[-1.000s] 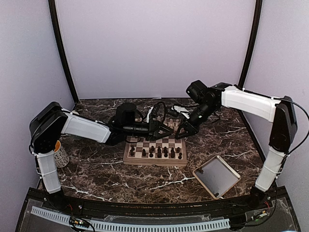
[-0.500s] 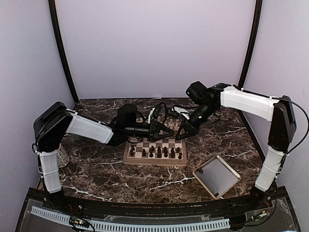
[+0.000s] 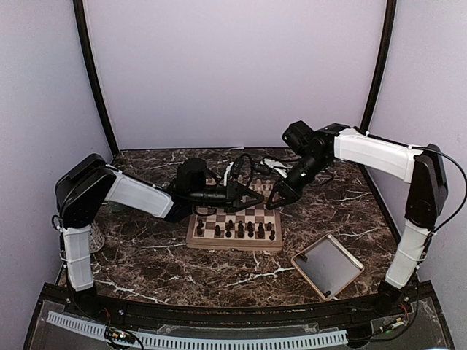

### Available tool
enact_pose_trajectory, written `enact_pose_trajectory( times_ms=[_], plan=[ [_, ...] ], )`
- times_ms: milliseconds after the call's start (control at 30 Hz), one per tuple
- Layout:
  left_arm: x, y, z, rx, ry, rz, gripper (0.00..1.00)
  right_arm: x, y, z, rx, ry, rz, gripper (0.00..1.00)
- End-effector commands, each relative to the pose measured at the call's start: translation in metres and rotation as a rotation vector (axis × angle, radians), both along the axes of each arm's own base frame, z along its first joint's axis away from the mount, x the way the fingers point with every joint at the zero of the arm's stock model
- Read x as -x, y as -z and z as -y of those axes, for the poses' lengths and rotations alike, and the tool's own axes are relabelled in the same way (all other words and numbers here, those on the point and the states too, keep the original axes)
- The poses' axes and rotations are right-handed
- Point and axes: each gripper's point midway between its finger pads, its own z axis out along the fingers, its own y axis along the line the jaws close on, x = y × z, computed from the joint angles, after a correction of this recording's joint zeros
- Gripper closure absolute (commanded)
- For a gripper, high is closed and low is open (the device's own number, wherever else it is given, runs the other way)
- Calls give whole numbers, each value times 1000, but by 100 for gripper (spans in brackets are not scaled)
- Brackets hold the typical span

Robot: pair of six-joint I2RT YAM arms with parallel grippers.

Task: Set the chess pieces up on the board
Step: Pass from the right arm to the left, then place the knight at g8.

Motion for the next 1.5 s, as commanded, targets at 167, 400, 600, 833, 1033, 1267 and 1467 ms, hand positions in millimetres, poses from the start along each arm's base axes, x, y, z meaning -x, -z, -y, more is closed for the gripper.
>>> enact_pose_trajectory(
  times_ms=[167,400,600,833,1033,1267,1467],
  plan=[
    [-5,-19,-8,67,-11,28,95,-7,-27,1,-56,-15,96,71],
    [-12,-19,-46,-58,-61,115,95,-3,-35,51,-75,58,119,61],
    [-10,-1,-87,-439,-87,390,95,-9,-22,91,-63,169,183,60],
    [13,22,-148,-738,-52,531,95,1,20,129,63,254,260,60],
    [25,46,-165,-831,8,530,94,-5,36,142,89,314,310,55],
    [22,62,-161,-832,14,526,94,-3,43,140,86,309,280,55],
    [20,71,-149,-846,38,536,94,1,48,139,84,297,255,54]
  ],
)
